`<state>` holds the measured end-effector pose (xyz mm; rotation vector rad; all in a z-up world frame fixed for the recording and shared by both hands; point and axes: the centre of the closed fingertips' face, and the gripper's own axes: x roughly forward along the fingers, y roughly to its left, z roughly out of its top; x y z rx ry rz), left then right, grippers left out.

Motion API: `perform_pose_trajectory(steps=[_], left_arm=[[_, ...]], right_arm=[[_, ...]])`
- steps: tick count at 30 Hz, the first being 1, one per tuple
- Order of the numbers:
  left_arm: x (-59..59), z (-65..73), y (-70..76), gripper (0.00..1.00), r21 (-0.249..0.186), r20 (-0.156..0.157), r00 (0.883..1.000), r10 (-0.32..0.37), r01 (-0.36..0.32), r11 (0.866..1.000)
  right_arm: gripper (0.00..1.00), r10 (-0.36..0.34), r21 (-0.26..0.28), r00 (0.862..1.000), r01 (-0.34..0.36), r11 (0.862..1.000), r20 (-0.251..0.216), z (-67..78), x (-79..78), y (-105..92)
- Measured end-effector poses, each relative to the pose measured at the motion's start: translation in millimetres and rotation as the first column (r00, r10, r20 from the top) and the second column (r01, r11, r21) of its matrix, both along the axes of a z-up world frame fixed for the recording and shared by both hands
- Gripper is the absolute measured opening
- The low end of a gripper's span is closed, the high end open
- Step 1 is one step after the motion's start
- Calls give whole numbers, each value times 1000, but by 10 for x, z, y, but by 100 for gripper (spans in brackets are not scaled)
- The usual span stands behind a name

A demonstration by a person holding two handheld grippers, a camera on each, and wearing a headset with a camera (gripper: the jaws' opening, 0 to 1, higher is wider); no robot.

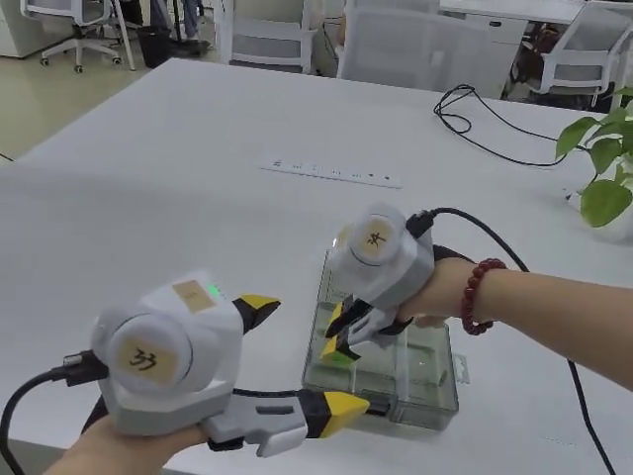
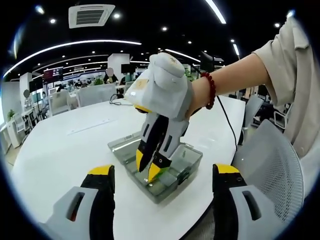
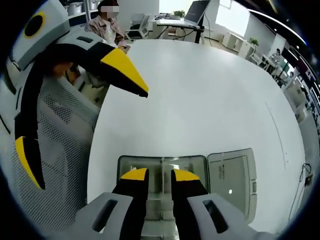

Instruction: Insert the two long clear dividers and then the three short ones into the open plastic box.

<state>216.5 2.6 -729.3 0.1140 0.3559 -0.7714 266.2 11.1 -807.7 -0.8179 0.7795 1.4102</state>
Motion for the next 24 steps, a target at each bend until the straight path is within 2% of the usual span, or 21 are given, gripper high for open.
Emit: perform_pose_trajectory(steps=[4, 9, 12, 24], left_arm=[[11, 8, 8, 82, -9, -7, 1000, 3, -3, 1000], [22, 26, 1, 82, -18, -11, 1000, 4, -4, 1000], [27, 41, -19, 82, -27, -14, 1000, 2, -3, 1000], [16, 29, -97, 83, -16, -16, 1000, -8, 8, 1000]], right_arm=[[23, 2, 48, 1000, -1, 999, -18, 93, -49, -20], [29, -8, 79, 1000, 10, 997, -22, 181, -78, -117], [30, -11, 86, 1000, 12, 996, -16, 228, -103, -214], [34, -68, 94, 998, 68, 993, 0, 314, -107, -643]])
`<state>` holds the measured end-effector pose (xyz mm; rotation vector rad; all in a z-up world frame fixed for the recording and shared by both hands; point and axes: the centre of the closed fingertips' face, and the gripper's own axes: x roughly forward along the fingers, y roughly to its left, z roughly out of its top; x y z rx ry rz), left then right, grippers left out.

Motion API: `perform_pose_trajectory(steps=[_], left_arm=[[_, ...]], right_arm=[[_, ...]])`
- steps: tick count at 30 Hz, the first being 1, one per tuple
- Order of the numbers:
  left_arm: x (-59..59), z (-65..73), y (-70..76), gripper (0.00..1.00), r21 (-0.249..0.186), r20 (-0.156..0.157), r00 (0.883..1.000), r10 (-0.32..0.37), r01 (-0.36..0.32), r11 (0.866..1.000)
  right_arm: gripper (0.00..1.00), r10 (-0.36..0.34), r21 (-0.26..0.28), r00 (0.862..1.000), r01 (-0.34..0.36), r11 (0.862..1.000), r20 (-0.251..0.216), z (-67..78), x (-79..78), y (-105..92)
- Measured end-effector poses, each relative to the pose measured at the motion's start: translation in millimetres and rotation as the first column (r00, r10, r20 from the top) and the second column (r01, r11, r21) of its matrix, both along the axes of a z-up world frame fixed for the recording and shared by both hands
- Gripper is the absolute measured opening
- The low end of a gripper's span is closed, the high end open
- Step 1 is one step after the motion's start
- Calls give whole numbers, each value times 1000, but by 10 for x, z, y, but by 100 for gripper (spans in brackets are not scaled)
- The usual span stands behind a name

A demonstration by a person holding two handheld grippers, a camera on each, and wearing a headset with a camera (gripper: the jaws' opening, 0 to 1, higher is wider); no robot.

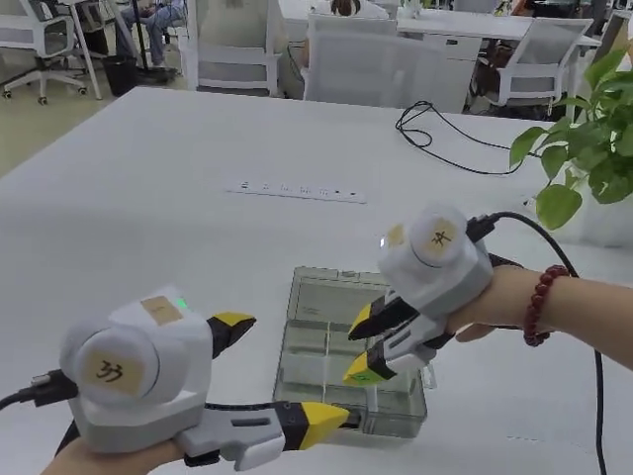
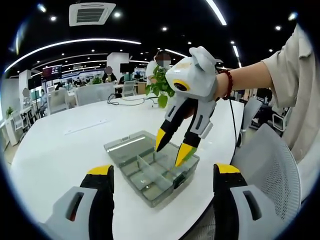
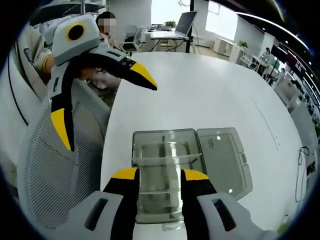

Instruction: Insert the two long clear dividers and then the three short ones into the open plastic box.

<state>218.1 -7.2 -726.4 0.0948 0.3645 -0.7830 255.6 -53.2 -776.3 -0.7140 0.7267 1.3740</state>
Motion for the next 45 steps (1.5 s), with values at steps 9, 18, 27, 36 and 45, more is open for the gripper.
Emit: perform_pose_trajectory(steps=[9, 18, 27, 36, 45], left_arm=[[1, 5, -11, 83, 1, -2, 1000, 14, -14, 1000], [-5, 1, -31, 83, 5, -3, 1000, 21, -21, 1000], [-5, -12, -60, 83, 7, -6, 1000, 25, -25, 1000], [-15, -11, -78, 83, 10, -6, 1000, 26, -26, 1000], [-20, -23, -65, 83, 27, -8, 1000, 26, -25, 999]], right_arm=[[37, -46, -11, 999, 46, 999, 3, -1, -3, -351], [38, -98, -32, 995, 98, 995, 1, -49, 7, -703], [40, -134, -71, 991, 134, 988, -5, -131, -8, -1045], [42, -172, -123, 985, 168, 978, -18, -265, -27, -1400], [43, -195, -183, 980, 188, 965, -26, -421, -39, -1698]])
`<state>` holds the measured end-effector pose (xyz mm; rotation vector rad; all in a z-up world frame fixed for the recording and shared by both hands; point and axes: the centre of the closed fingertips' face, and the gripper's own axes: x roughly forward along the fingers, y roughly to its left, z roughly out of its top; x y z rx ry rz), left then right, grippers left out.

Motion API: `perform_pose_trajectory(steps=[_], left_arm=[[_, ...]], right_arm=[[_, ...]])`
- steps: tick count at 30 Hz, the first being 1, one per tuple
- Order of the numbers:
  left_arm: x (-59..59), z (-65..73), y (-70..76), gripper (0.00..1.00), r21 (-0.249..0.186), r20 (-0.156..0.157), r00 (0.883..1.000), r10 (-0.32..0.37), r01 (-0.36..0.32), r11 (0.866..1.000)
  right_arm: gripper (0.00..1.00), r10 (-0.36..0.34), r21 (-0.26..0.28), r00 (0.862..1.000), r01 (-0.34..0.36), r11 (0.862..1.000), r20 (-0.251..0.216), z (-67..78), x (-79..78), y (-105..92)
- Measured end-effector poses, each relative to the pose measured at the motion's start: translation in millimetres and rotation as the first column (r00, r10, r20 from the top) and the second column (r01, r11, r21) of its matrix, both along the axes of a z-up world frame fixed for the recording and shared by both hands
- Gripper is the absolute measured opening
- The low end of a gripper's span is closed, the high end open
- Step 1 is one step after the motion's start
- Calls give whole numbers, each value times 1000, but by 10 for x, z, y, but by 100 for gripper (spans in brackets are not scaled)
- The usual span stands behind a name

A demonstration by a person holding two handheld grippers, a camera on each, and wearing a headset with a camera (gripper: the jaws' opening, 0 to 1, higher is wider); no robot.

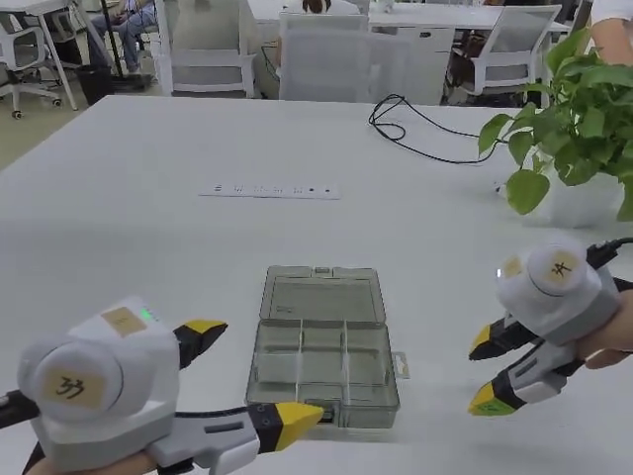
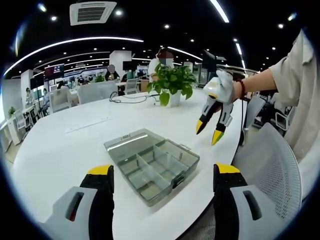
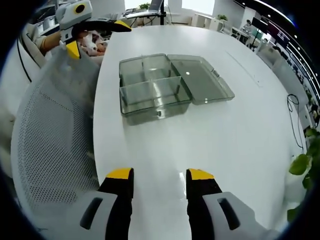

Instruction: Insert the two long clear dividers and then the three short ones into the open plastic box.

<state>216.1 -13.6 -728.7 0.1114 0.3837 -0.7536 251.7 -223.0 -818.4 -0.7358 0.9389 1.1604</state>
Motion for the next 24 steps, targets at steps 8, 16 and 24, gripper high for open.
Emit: perform_pose_trajectory(steps=[8, 16, 24], left_arm=[[-1, -5, 13, 82, 0, -3, 1000, 8, -8, 1000], [1, -14, 29, 81, 8, -7, 1000, 13, -12, 1000], [7, -31, 28, 81, 17, -10, 1000, 17, -17, 1000]], right_arm=[[43, 5, -60, 1000, -6, 998, -21, -150, -10, -173], [42, 13, -102, 999, -16, 995, -29, -267, 5, -321], [41, 33, -114, 999, -36, 993, -26, -316, 28, -383]])
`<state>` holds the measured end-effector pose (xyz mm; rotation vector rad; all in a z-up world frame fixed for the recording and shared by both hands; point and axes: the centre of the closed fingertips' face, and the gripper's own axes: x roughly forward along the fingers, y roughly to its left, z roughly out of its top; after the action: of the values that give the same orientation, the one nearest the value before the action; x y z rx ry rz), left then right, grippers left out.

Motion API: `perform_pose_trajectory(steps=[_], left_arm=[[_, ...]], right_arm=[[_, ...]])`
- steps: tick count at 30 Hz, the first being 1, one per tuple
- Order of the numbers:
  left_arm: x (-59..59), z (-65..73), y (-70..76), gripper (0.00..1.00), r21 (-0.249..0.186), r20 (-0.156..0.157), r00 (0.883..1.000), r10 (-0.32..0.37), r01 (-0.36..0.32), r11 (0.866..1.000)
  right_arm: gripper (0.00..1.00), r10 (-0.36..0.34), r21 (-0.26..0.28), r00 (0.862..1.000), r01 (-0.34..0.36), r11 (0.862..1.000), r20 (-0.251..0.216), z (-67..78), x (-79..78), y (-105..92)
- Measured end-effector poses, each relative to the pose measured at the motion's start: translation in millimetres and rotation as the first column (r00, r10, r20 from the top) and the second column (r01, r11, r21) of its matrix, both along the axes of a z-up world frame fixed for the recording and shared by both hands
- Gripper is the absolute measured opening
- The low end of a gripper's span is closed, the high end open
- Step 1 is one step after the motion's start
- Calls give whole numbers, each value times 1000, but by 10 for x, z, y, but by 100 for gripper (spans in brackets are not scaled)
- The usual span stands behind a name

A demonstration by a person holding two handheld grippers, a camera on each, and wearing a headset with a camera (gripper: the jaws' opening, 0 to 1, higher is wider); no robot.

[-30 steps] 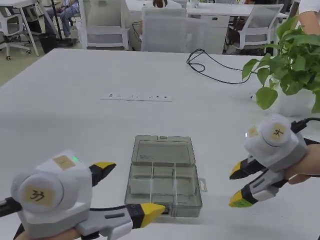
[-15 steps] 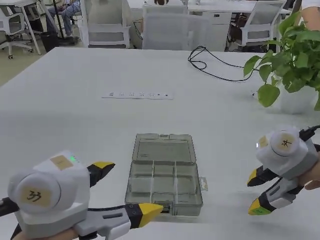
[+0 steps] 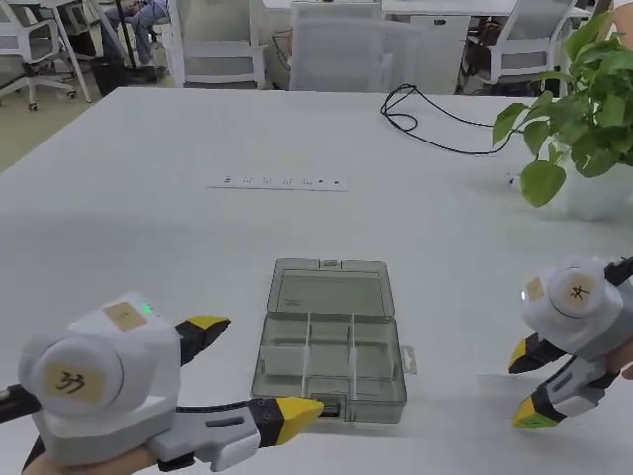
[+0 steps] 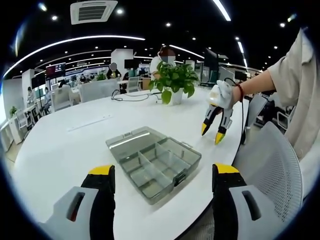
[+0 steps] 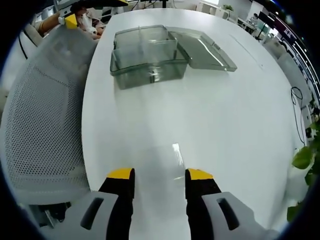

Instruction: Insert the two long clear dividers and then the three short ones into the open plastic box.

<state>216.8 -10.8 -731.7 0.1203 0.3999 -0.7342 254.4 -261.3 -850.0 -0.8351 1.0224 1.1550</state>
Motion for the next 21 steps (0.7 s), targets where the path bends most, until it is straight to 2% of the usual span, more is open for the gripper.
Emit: perform_pose_trajectory(steps=[13, 21], left_arm=[[-3, 11, -16, 79, 12, 1, 1000, 3, -3, 1000], [-11, -1, -5, 79, 14, -2, 1000, 8, -8, 1000]], right_arm=[[39, 44, -20, 999, -44, 999, -5, -61, 31, -46], [34, 46, -5, 999, -46, 999, -3, -52, 49, -59]])
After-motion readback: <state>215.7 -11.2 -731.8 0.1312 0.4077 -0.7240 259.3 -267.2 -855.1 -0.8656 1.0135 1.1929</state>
